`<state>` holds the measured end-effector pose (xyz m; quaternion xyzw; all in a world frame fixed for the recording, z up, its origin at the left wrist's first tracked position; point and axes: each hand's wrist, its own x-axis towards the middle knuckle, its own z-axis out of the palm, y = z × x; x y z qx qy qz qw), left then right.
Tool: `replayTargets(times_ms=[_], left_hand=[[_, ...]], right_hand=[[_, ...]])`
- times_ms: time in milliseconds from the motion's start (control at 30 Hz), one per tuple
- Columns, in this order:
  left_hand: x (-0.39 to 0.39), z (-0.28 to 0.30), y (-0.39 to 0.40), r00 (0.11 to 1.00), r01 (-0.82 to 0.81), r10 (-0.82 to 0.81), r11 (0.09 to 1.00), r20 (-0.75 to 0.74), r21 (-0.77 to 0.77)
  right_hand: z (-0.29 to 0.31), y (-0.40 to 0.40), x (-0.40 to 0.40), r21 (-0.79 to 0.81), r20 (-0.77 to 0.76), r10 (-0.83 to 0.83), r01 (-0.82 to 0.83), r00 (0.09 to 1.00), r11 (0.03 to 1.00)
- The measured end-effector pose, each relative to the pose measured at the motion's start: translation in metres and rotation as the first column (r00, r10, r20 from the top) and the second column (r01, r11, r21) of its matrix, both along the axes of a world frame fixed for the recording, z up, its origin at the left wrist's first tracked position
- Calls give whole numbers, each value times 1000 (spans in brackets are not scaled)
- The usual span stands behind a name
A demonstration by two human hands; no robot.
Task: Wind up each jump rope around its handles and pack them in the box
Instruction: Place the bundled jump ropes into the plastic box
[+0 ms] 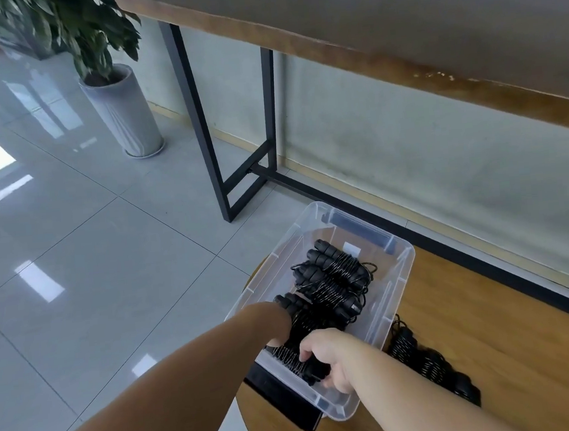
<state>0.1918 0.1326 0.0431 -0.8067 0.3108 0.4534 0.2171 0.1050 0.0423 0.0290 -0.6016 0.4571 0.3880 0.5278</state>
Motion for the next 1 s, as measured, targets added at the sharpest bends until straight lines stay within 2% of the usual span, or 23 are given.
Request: replayTargets(times_ms=[200,367,467,567,667,800,900,1000], left_hand=[[-9,8,0,998,-41,42,998,49,-39],[-13,16,-4,989,-43,46,999,140,-23],[-16,26,-17,970,-45,67,994,232,-99],[-26,40,-46,917,-147,251,935,311,-323],[-39,49,-81,838,-299,513,718,186,-629],[-87,65,-140,792,-381,608,432,-47,-818],[-122,51,-174,634,-591,699,162,-331,-790],[-158,14,-195,395,-769,753,-44,-527,-638]], right_hand=[[11,1,5,28,-50,110,-109,993,994],[26,-21,6,94,-43,55,-50,998,994],[46,-40,5,129,106,16,-30,994,991],[70,-80,0,125,305,-100,64,947,990],[84,-125,-7,110,417,-203,173,886,979],[92,-185,-33,79,500,-249,243,829,967],[83,-217,-58,47,515,-226,236,827,971],[57,-241,-85,-9,488,-186,218,853,976]])
